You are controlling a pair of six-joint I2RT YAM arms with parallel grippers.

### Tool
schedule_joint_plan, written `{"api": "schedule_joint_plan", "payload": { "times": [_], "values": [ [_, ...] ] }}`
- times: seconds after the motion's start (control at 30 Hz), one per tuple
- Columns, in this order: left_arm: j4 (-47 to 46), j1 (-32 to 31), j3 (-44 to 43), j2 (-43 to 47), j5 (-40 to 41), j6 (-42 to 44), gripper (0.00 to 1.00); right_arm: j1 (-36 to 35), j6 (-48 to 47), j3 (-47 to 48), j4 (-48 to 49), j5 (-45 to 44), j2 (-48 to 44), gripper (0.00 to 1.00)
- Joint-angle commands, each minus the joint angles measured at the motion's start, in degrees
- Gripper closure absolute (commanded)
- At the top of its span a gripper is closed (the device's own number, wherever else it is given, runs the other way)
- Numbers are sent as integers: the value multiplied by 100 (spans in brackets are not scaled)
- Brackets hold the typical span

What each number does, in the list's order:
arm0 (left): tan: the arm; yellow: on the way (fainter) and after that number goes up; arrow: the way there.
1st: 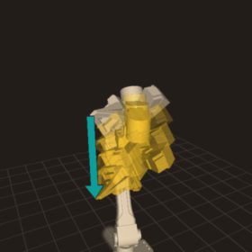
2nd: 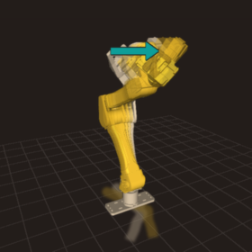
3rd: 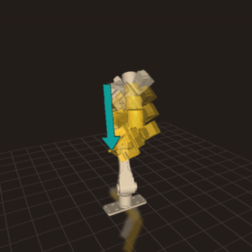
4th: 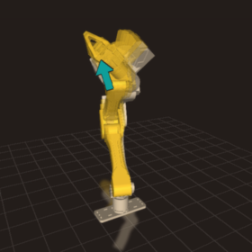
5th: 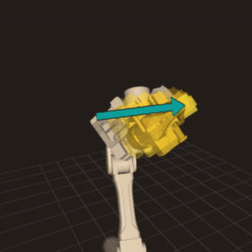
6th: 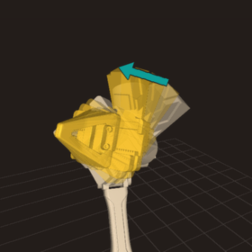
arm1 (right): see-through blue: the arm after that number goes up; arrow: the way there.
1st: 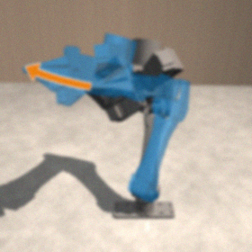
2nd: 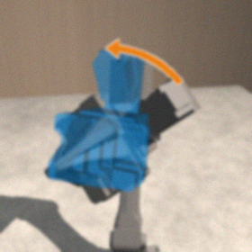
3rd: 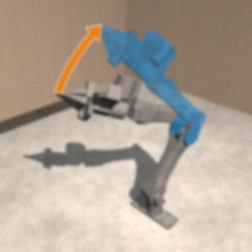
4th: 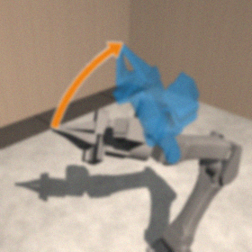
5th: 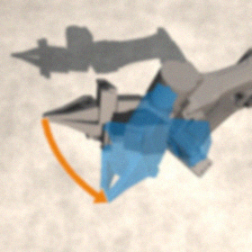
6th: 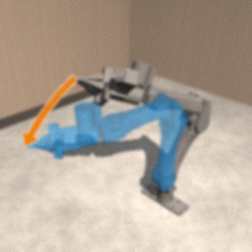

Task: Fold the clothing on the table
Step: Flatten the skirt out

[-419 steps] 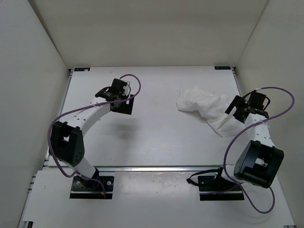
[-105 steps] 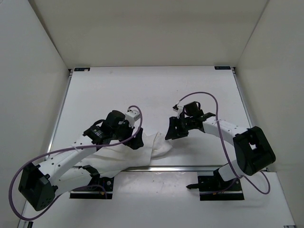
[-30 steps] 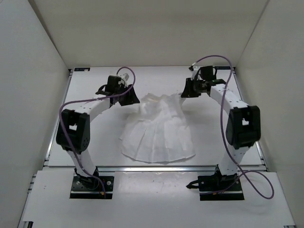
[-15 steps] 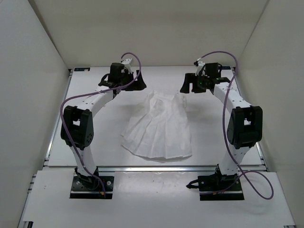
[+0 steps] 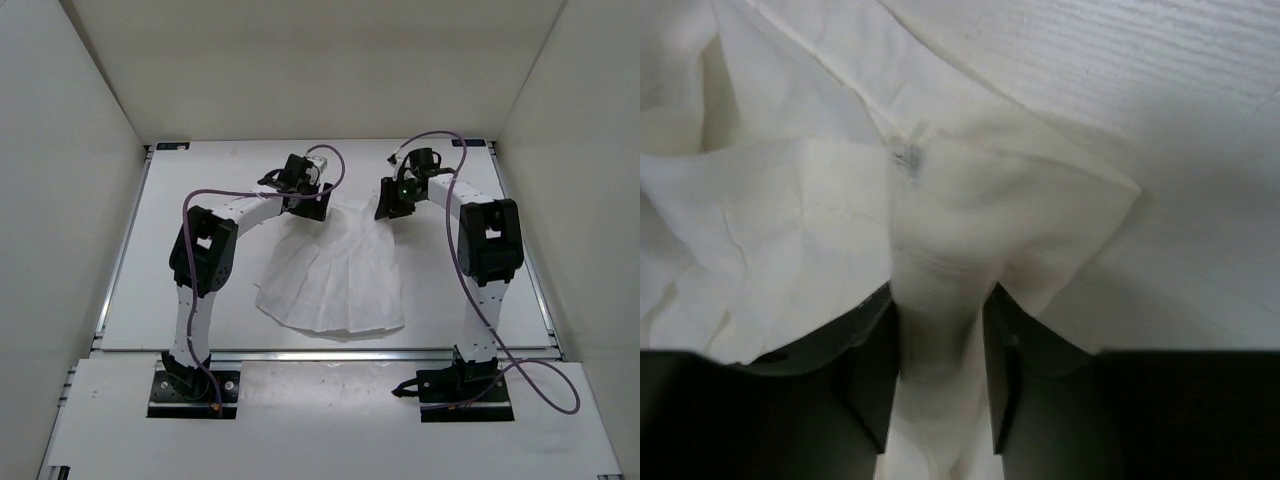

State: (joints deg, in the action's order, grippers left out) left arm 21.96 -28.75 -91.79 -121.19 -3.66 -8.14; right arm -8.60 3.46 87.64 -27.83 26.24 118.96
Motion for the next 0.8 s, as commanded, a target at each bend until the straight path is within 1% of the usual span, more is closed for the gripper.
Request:
{"api": "schedule_joint_plan", "payload": {
  "times": [0.0,0.03,0.1,0.13,0.17,0.23,0.27,0.3,0.37,0.4,0.47,0.6,0.67,0.77],
  "values": [
    [257,-68,-357,60,1005,128,13,-19,-109,473,-134,188,110,70],
    [248,-113,-349,43,1060,181,13,-10,-118,526,-152,215,154,75],
    [239,-139,-401,-45,1402,146,16,8,-127,588,-222,128,189,91],
    [265,-105,-401,-45,1386,94,19,8,-162,588,-257,127,215,97],
    [222,-78,-445,-106,1438,24,21,51,-162,640,-249,66,181,100],
    [222,-26,-541,-221,1307,-99,36,165,-214,554,-266,-39,75,100],
    [230,18,-585,-291,1289,-169,45,209,-232,562,-275,-57,5,100],
    [291,19,-682,-361,1193,-196,52,297,-267,553,-275,-31,-47,100],
    [361,36,-866,-528,1201,-240,73,411,-302,535,-310,82,-223,100],
    [406,19,-1006,-633,1279,-223,80,464,-259,535,-336,109,-215,100],
    [607,-16,-1244,-818,1394,-249,100,552,-511,535,-363,57,-311,100],
    [784,63,-1605,-1021,1456,-328,100,561,-601,614,-564,-136,-356,100],
    [810,124,-1640,-925,1561,-302,100,570,-567,684,-600,-154,-390,100],
    [819,264,-1754,-767,1553,-232,100,649,-549,1053,-653,4,-452,100]
  ]
}}
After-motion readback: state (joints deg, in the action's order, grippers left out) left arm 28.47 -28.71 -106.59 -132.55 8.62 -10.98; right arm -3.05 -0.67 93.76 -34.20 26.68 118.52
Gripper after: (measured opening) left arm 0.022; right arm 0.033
